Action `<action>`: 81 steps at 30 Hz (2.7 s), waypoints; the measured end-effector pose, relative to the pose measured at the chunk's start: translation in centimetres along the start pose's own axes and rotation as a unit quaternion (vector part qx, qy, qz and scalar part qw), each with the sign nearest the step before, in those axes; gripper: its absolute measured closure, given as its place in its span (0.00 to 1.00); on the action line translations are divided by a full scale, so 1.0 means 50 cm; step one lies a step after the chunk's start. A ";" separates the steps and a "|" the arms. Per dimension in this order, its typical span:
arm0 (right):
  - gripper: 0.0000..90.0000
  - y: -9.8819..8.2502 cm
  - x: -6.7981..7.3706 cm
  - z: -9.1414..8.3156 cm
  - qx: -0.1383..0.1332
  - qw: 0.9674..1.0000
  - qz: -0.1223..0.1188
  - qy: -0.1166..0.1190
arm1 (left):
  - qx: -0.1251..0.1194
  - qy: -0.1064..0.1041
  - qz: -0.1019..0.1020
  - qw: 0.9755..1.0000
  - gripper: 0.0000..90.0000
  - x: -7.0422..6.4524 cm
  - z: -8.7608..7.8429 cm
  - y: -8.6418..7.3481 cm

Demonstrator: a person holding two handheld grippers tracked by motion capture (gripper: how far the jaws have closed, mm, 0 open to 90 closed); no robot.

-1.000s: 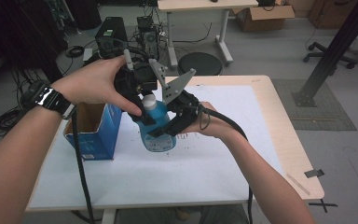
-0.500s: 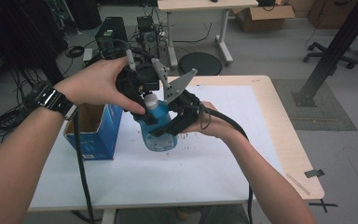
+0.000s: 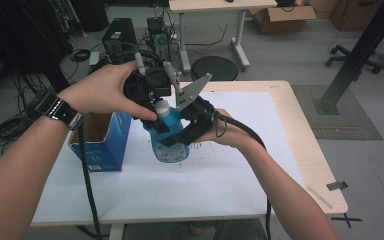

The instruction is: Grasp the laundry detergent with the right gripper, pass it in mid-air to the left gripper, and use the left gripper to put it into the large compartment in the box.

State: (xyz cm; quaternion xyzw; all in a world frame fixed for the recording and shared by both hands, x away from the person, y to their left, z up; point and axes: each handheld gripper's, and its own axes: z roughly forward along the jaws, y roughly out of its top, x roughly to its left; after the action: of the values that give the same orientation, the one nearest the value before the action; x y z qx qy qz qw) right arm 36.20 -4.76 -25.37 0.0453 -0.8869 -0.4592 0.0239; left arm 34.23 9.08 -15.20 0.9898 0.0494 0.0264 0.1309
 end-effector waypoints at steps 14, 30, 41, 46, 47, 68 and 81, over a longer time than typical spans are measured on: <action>0.26 -0.016 -0.009 -0.004 0.008 1.000 0.017 -0.014 | 0.008 0.012 -0.040 0.999 0.42 0.009 -0.014 -0.001; 0.10 -0.101 -0.022 -0.052 0.161 0.984 0.030 -0.066 | 0.015 0.120 -0.306 0.944 0.42 0.078 -0.111 -0.058; 0.11 -0.175 -0.026 -0.122 0.229 0.965 0.063 -0.108 | 0.014 0.163 -0.466 0.870 0.42 0.119 -0.163 -0.140; 0.11 -0.200 -0.025 -0.149 0.256 0.956 0.071 -0.120 | 0.008 0.178 -0.513 0.839 0.42 0.131 -0.179 -0.184; 0.11 -0.205 -0.025 -0.154 0.259 0.955 0.074 -0.122 | 0.006 0.180 -0.522 0.834 0.42 0.133 -0.182 -0.192; 0.11 -0.264 -0.022 -0.236 0.292 0.939 0.106 -0.145 | 0.018 0.201 -0.593 0.780 0.42 0.146 -0.149 -0.298; 0.11 -0.268 -0.021 -0.237 0.296 0.938 0.110 -0.145 | 0.024 0.185 -0.604 0.775 0.42 0.156 -0.047 -0.335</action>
State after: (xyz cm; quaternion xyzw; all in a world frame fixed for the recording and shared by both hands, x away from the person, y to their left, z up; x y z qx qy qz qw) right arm 39.03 -21.98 -29.47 -0.1145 -0.9760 -0.1718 -0.0696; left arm 40.28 26.58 -16.99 0.7350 0.6614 0.1231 0.0844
